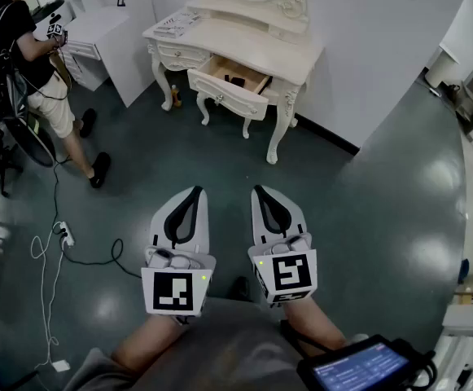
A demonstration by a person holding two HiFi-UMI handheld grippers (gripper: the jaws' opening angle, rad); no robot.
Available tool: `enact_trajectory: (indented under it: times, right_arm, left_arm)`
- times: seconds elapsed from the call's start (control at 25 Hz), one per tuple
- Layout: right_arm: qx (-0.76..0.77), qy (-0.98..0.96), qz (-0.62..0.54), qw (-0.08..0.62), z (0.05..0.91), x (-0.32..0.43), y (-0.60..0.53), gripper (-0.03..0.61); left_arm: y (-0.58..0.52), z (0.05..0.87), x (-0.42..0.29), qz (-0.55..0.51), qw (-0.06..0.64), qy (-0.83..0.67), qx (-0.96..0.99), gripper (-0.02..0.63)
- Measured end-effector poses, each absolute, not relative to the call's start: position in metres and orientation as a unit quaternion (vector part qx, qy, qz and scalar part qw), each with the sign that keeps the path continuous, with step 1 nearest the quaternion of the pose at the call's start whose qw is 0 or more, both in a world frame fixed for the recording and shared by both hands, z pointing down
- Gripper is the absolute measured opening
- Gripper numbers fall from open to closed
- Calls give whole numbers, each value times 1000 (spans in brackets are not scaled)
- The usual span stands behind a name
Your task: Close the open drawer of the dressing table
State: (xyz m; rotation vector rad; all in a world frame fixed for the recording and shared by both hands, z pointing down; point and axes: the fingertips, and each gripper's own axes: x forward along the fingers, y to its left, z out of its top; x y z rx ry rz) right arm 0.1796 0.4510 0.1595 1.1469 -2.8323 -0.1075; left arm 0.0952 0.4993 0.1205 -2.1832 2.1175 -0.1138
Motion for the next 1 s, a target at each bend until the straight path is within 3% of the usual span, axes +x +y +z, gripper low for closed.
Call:
enact_trajectory:
  times: [1.0]
  right_arm:
    - [377,-925,-17,51,185,175,391,15]
  left_arm:
    - [445,152,83,-42,14,703,-710,15]
